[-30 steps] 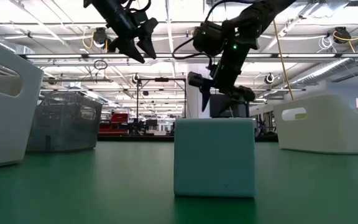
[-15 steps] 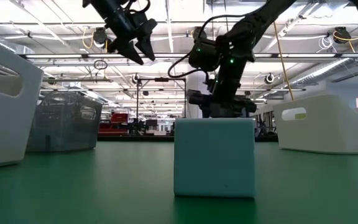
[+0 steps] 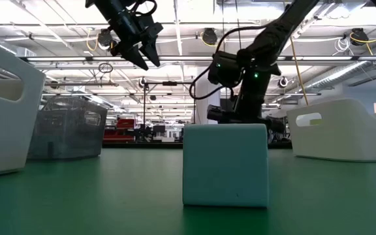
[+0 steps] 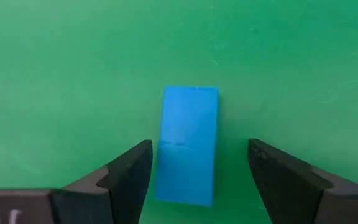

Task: Sort & place blocks by color
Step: Put the blue block into the gray bin

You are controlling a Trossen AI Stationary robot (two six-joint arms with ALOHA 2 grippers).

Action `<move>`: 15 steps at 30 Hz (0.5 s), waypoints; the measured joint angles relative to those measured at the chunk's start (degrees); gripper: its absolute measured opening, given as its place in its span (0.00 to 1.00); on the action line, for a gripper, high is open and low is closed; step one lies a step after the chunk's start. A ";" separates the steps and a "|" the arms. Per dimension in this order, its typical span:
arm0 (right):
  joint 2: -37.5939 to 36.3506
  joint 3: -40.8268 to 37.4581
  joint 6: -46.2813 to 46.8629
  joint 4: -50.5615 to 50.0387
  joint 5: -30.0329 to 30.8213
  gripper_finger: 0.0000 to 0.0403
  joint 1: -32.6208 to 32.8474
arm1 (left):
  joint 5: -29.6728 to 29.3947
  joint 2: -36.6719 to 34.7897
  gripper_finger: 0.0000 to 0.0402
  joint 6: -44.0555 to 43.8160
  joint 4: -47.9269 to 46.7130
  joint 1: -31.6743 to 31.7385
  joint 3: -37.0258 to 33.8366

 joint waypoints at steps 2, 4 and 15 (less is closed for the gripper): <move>-0.12 -1.07 0.00 2.04 0.08 0.62 0.36 | 0.00 0.00 0.62 0.21 0.00 0.00 0.00; -0.10 -1.44 0.01 2.79 1.09 0.62 0.92 | 0.00 0.00 0.62 0.21 0.00 0.00 0.00; 0.14 -1.49 -9.52 1.37 4.15 0.60 2.07 | 0.00 -0.02 0.62 0.97 -0.08 -0.02 0.00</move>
